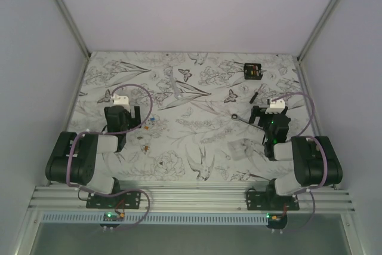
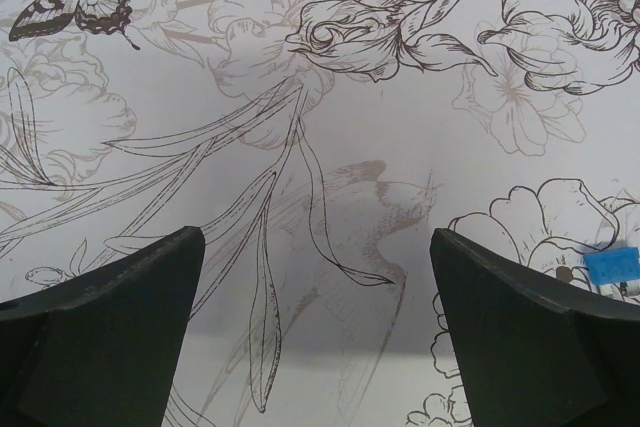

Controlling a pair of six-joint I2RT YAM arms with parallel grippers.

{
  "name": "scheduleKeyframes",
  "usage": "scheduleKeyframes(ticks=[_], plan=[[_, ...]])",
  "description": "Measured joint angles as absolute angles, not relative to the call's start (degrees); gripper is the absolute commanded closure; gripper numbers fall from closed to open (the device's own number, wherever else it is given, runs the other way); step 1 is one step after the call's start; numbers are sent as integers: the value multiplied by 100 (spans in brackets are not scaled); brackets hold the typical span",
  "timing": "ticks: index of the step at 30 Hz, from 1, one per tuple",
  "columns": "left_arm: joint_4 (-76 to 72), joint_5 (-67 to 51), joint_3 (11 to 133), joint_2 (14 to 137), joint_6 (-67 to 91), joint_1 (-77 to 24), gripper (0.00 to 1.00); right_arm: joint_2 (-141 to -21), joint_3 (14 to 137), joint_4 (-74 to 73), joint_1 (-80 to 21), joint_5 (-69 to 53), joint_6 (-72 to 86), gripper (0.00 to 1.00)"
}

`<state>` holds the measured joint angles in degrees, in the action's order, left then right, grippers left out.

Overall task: Snap on the fuse box
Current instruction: Pick up the fuse box base from the center of the board.

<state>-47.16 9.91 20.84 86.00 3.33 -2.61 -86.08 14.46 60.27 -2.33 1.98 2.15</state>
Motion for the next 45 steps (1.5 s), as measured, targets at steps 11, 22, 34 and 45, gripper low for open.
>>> scheduleKeyframes(ticks=[11, 22, 34, 45], plan=[[-4713, 989, 2084, 8600, 333, -261, 0, -8556, 1603, 5695, -233, 176, 217, 0], [-2790, 1002, 3181, 7544, 408, -261, 0, -8761, 4237, 2980, -233, 47, 209, 4], [-1009, 932, 3662, 6834, 716, -257, 0, -11415, 8016, 711, 30, 49, 397, 41], [-543, 880, 3723, 6652, 819, -250, 0, -12899, 9929, -694, 290, 30, 572, 59]])
